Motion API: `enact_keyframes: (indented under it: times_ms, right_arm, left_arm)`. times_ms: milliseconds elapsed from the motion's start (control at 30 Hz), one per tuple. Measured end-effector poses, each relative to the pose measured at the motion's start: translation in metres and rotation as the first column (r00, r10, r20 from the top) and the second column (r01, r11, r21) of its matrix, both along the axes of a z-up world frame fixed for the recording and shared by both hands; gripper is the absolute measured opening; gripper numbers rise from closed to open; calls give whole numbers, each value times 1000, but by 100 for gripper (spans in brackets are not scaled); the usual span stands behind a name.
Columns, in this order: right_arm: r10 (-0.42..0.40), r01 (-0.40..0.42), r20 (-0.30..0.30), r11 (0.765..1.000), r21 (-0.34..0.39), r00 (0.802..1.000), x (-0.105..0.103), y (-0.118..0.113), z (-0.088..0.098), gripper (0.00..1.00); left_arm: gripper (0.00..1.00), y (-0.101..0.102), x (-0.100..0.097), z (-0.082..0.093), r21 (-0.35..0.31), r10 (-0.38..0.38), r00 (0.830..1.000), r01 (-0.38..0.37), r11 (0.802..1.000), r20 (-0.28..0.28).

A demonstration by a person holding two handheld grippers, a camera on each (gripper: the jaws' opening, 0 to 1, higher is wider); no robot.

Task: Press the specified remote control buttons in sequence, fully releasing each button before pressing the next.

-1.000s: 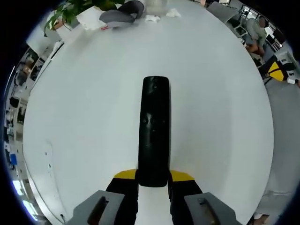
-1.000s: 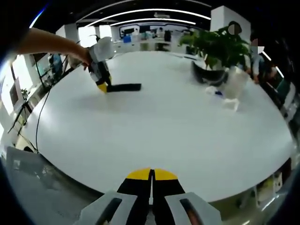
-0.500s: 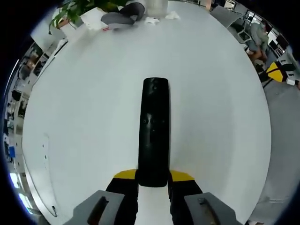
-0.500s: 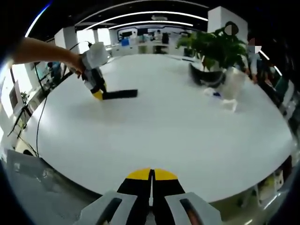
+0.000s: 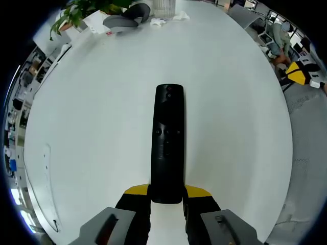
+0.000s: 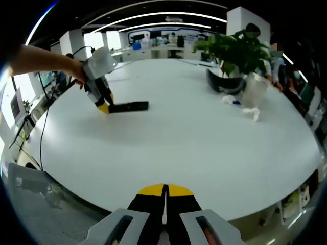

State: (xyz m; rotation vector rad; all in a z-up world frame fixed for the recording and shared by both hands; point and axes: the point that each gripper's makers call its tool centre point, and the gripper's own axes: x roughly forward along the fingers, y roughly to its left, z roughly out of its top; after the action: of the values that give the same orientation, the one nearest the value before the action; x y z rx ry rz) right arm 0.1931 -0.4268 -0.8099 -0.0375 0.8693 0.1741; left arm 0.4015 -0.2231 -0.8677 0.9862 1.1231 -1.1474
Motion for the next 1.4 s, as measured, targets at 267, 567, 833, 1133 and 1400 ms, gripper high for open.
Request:
enact_keyframes:
  times_ms: [267, 567, 833, 1133, 1400]
  right_arm:
    - [1, -1, 3, 1000, 1, 1000, 0, 0, 1, 0]
    - [-1, 1, 3, 1000, 3, 1000, 0, 0, 1, 0]
    - [15, -15, -25, 1000, -9, 1000, -2, 1, -4, 0]
    - [9, -9, -3, 1000, -5, 1000, 0, 0, 0, 0]
    - [18, -18, -11, 1000, -5, 1000, -1, 1, -1, 0]
  left_arm:
    - [23, 0, -12, 0, 15, 4, 1000, -4, 1000, 1]
    - [23, 0, -24, 1, 51, -34, 999, 34, 998, 4]
    - [23, 0, -29, 1, 31, -2, 1000, 2, 1000, 6]
    - [23, 1, -37, 1, 7, 25, 1000, -25, 1000, 9]
    - [23, 0, -43, 1, 11, 34, 999, -34, 999, 8]
